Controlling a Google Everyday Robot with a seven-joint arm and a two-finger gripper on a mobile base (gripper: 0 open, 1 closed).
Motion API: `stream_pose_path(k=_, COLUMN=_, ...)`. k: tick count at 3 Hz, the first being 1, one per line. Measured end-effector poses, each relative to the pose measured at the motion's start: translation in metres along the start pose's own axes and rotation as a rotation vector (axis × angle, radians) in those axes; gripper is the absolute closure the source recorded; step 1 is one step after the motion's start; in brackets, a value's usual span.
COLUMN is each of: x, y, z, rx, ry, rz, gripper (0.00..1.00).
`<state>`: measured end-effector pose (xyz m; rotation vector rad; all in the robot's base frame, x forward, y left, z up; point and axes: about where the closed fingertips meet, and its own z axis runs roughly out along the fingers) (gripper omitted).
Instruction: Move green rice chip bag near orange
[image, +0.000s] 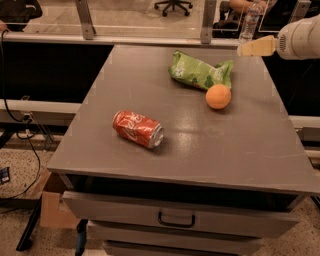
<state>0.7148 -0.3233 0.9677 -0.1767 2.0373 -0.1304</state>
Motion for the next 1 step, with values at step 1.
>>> stream_pose_path(k=1, x=0.0005, y=0.0019, z=0.0002, rx=-0.004, ry=0.003, rz=0.004, gripper=0.00)
